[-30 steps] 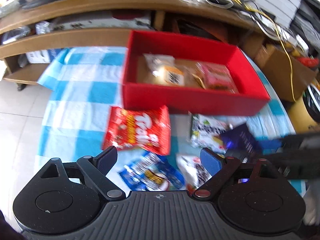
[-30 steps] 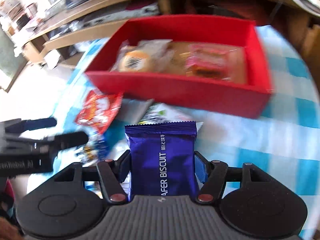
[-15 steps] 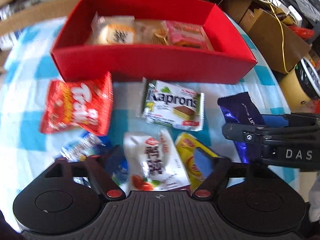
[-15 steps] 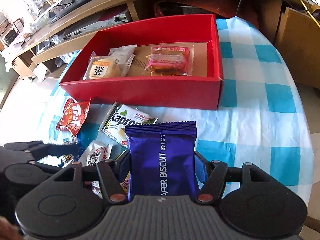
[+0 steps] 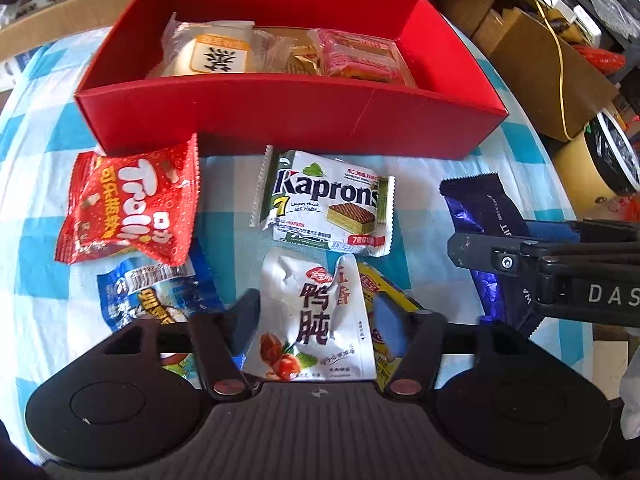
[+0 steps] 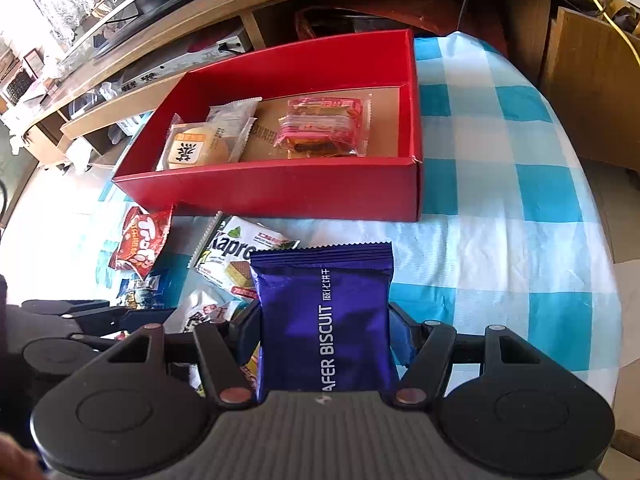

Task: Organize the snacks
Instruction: 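Grasp the white duck-gizzard packet with left gripper while right holds the wafer packet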

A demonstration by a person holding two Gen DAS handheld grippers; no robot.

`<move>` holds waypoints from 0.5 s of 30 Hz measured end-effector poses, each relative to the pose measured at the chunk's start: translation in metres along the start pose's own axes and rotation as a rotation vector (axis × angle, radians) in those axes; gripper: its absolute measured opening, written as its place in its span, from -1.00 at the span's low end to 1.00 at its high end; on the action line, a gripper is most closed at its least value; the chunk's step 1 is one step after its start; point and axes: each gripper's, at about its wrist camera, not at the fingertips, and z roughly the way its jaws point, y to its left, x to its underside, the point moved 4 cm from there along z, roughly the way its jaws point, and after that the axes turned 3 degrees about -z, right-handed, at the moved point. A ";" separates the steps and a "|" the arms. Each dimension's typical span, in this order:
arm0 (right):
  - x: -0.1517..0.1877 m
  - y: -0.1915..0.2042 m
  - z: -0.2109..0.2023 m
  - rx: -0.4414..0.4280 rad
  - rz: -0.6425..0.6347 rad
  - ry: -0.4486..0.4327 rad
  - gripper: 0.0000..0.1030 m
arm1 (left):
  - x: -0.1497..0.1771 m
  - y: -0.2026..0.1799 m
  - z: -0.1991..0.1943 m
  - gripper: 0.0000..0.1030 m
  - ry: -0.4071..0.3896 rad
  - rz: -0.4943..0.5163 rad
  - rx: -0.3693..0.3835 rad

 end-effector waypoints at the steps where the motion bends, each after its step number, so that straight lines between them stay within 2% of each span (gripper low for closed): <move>1: 0.000 0.000 0.000 0.000 -0.001 0.001 0.37 | 0.001 -0.001 0.001 0.47 -0.004 0.006 -0.003; 3: 0.000 0.001 0.001 0.000 -0.002 0.002 0.37 | 0.002 -0.002 0.000 0.37 -0.007 0.007 -0.002; 4: 0.000 0.001 0.001 -0.001 -0.002 0.002 0.37 | 0.002 -0.002 -0.001 0.24 -0.011 0.005 0.004; 5: -0.001 0.000 0.001 -0.001 -0.001 0.001 0.37 | 0.002 -0.001 -0.002 0.22 -0.015 0.000 0.008; 10: -0.002 0.002 -0.001 -0.004 -0.005 -0.006 0.37 | 0.004 0.001 -0.009 0.20 -0.030 0.003 0.002; 15: -0.004 0.006 -0.005 -0.005 -0.015 -0.029 0.37 | -0.001 -0.004 -0.032 0.20 -0.126 0.052 -0.046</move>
